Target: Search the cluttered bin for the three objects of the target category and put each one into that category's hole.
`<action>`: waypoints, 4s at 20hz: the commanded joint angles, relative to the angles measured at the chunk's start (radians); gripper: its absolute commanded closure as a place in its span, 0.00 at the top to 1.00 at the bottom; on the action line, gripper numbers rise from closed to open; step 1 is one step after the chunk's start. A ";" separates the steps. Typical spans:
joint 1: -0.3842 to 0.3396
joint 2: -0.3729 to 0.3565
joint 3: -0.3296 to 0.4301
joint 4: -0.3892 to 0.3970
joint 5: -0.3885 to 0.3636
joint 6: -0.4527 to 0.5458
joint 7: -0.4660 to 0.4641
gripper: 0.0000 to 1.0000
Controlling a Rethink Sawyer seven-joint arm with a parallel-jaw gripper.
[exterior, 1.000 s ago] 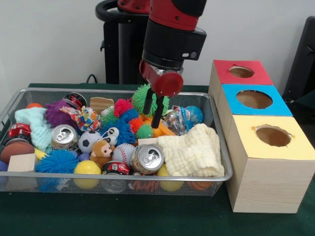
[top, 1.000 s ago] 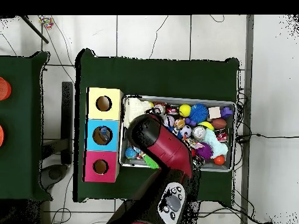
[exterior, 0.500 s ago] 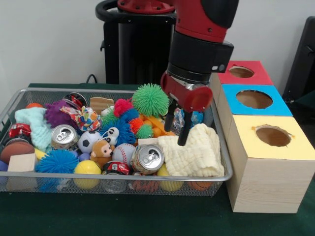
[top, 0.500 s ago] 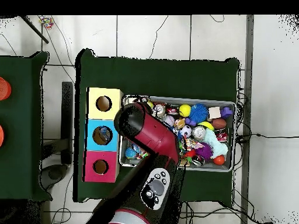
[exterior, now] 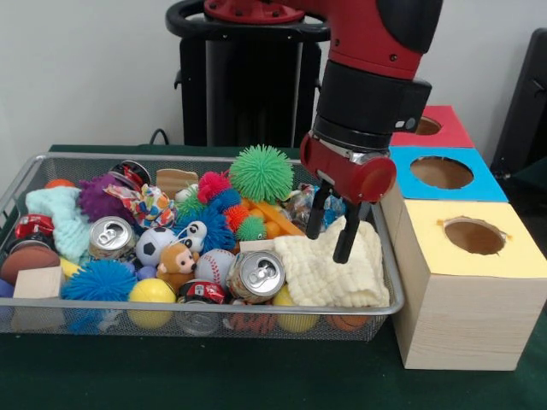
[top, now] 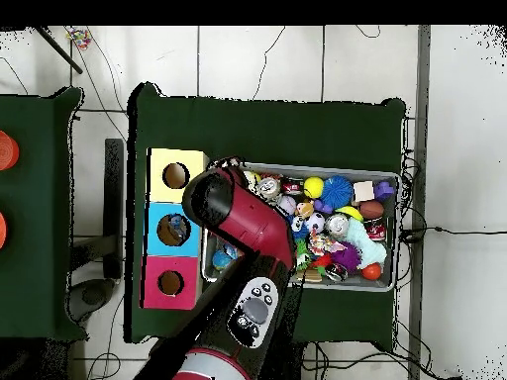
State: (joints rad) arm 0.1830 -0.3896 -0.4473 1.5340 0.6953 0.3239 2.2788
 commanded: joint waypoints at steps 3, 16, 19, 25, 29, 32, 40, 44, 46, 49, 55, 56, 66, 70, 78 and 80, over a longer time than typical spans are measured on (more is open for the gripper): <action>-0.054 -0.059 0.179 0.133 0.034 -0.020 0.179 1.00; -0.169 -0.215 0.336 0.426 -0.052 -0.249 0.167 1.00; -0.190 -0.233 0.362 0.470 -0.069 -0.287 0.178 1.00; -0.204 -0.234 0.375 0.508 -0.092 -0.339 0.199 1.00; -0.197 -0.228 0.365 0.517 -0.087 -0.352 0.209 1.00; -0.201 -0.225 0.374 0.528 -0.090 -0.374 0.223 1.00; -0.224 -0.251 0.398 0.568 -0.094 -0.403 0.244 1.00; -0.250 -0.268 0.438 0.619 -0.123 -0.452 0.270 1.00; -0.255 -0.272 0.447 0.630 -0.127 -0.462 0.274 1.00; -0.263 -0.273 0.455 0.646 -0.137 -0.480 0.277 1.00; -0.280 -0.275 0.486 0.682 -0.160 -0.528 0.297 1.00; -0.284 -0.279 0.490 0.692 -0.165 -0.535 0.301 1.00; -0.331 -0.260 0.525 0.733 -0.218 -0.604 0.328 1.00; -0.365 -0.252 0.532 0.754 -0.254 -0.638 0.344 1.00; -0.371 -0.224 0.530 0.718 -0.226 -0.629 0.335 1.00; -0.376 -0.204 0.536 0.705 -0.233 -0.641 0.338 1.00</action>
State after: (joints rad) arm -0.1540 -0.6445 -0.0033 2.2814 0.4690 -0.2372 2.3384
